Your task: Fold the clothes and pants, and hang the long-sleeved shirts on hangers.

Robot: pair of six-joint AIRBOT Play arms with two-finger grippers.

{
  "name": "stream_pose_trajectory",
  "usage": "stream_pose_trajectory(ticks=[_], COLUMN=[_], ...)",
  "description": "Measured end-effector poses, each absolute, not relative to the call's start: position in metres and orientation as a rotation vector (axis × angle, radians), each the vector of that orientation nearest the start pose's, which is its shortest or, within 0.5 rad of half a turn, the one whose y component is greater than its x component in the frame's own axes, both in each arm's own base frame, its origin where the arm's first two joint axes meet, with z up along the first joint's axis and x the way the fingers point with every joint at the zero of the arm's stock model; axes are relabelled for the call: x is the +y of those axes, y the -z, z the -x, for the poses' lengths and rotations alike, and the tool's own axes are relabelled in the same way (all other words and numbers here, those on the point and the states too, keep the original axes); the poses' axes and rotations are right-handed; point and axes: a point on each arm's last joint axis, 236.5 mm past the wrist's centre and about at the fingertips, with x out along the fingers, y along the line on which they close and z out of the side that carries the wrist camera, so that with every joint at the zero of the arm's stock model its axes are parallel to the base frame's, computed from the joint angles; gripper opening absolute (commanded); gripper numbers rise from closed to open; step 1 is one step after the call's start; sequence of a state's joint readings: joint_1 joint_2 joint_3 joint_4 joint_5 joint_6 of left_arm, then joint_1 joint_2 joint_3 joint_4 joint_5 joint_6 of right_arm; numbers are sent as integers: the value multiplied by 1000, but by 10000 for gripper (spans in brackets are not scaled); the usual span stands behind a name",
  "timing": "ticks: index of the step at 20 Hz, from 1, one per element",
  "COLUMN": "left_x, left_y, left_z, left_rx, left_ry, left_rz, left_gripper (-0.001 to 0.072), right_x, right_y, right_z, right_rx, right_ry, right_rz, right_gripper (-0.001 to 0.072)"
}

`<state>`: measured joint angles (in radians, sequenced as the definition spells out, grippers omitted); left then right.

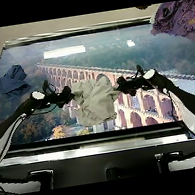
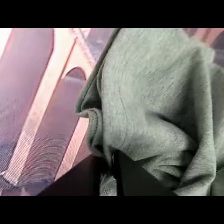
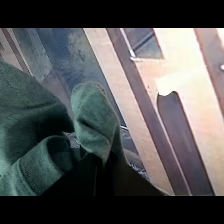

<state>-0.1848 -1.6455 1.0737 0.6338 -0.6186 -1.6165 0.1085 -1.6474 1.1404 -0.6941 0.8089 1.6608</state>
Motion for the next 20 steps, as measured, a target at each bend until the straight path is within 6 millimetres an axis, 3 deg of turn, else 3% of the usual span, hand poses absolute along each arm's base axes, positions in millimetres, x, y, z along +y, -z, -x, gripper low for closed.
stream_pose_trajectory(ticks=[4, 6, 8, 10, 12, 14, 17, 20], left_x=[-202, -201, -193, -175, -152, -127, -103, -91], left_y=[74, 51, 10, -44, -112, -189, -290, -373], left_z=[-464, -474, -490, -504, -511, -506, -473, -417], left_rx=[1164, 1115, 1023, 906, 765, 610, 410, 230], left_ry=[176, 213, 270, 315, 350, 370, 394, 407], left_rz=[930, 916, 883, 834, 772, 705, 611, 525], left_gripper=[12, 11, 10, 10, 10, 10, 11, 11], right_x=[180, 178, 172, 162, 149, 137, 117, 96], right_y=[60, 41, 4, -54, -130, -213, -335, -427], right_z=[-450, -457, -470, -486, -494, -489, -452, -393], right_rx=[1262, 1205, 1091, 933, 748, 566, 304, 91], right_ry=[-182, -197, -225, -263, -300, -326, -342, -323], right_rz=[-939, -928, -889, -806, -691, -578, -434, -335], right_gripper=[35, 34, 34, 34, 34, 34, 34, 34])
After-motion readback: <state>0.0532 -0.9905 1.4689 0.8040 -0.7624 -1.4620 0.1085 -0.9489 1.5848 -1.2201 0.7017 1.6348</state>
